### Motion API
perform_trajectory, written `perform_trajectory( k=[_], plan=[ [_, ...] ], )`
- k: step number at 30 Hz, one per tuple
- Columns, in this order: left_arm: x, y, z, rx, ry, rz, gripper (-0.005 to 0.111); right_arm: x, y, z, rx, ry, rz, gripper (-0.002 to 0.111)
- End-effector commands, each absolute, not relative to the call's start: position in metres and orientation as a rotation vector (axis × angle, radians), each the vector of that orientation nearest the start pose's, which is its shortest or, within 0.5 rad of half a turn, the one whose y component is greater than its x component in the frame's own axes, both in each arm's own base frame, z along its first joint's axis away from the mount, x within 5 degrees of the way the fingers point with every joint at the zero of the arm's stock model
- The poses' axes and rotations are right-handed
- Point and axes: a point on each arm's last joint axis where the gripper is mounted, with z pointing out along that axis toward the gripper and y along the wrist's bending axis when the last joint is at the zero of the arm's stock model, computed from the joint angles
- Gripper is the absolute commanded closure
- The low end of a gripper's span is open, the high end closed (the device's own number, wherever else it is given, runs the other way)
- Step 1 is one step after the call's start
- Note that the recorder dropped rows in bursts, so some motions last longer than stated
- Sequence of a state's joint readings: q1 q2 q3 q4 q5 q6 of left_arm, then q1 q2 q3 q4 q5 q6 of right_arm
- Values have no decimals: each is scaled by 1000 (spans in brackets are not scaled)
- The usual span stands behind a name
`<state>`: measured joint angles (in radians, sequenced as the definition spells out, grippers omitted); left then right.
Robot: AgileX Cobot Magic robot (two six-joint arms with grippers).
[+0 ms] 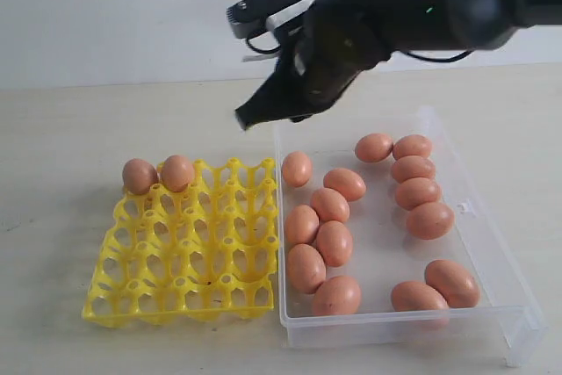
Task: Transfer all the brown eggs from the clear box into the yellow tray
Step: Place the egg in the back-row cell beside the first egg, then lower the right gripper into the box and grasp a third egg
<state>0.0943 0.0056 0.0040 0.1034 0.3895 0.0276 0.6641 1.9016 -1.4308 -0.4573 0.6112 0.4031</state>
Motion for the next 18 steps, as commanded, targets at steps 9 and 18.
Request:
perform_trajectory(
  k=[9, 18],
  plan=[
    [52, 8, 179, -2, 1866, 177, 107, 303, 193, 200, -714, 2873, 222, 49],
    [52, 8, 179, -2, 1866, 177, 107, 312, 204, 168, -487, 2937, 326, 54]
  ],
)
